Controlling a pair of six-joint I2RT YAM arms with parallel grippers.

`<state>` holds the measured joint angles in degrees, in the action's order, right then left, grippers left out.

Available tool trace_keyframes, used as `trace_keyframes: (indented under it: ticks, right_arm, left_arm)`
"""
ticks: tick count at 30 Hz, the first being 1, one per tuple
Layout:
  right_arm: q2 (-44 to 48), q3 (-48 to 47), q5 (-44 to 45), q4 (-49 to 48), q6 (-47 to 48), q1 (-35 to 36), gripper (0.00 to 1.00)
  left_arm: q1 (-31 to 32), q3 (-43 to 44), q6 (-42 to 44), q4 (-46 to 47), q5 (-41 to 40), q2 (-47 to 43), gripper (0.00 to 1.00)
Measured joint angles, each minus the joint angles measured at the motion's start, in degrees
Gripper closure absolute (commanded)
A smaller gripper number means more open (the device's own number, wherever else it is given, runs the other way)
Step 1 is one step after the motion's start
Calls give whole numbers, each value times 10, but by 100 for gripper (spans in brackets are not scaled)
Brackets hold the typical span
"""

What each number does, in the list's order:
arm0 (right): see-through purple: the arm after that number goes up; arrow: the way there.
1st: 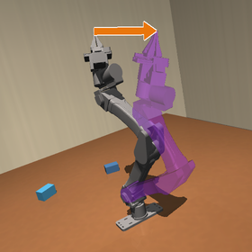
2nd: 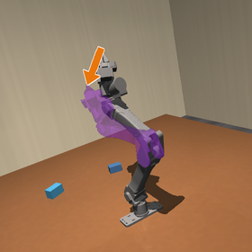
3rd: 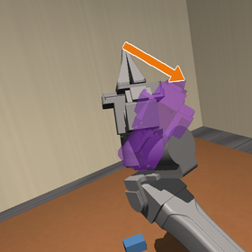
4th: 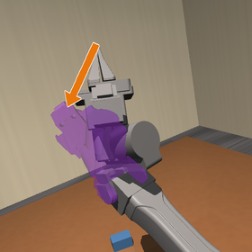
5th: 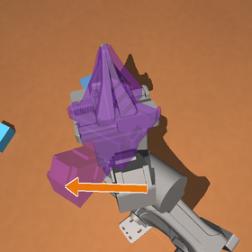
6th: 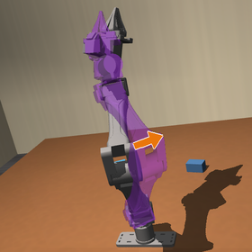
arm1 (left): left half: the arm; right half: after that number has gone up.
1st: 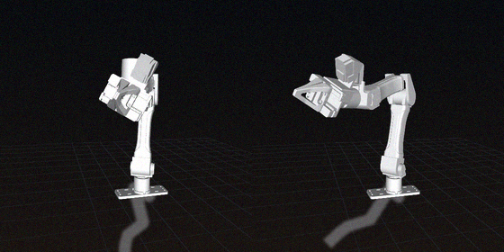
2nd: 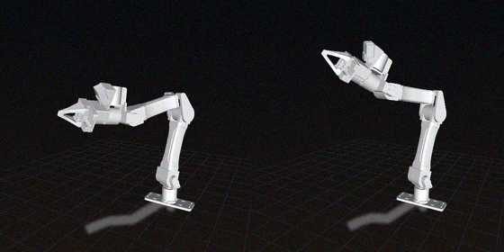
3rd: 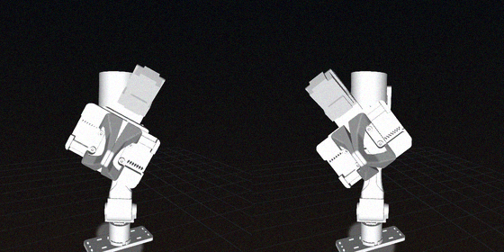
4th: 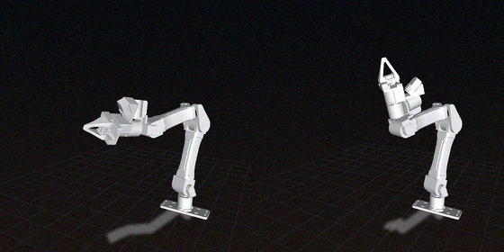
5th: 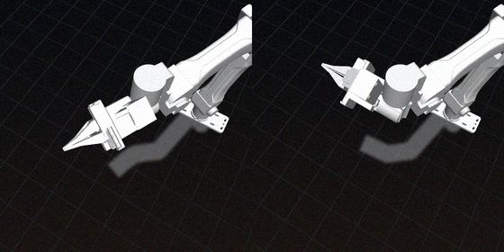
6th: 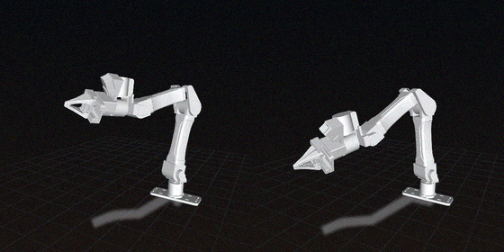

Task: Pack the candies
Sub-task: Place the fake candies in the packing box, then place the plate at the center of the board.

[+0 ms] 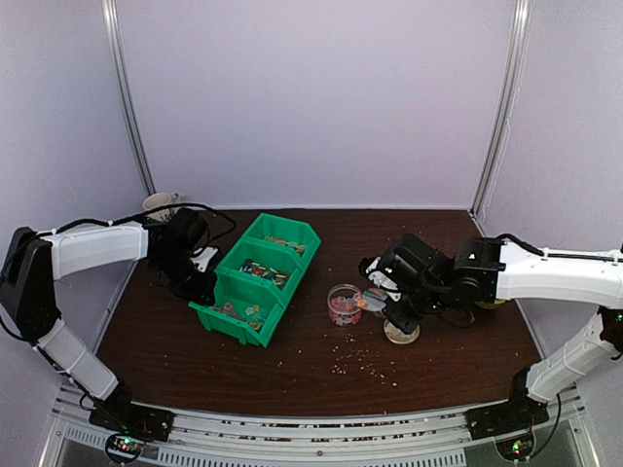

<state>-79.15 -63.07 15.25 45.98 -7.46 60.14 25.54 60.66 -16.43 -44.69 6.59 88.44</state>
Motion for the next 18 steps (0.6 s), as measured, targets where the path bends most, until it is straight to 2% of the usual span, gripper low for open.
trace_keyframes:
  ticks: [9, 18]
  right_arm:
    - [-33, -67, -13, 65, 18, 0, 100]
    - [-49, -92, -15, 109, 41, 0, 100]
  left_arm:
    - [0, 1, 0, -1, 0, 0, 100]
    - [-1, 9, 0, 0, -2, 0, 100]
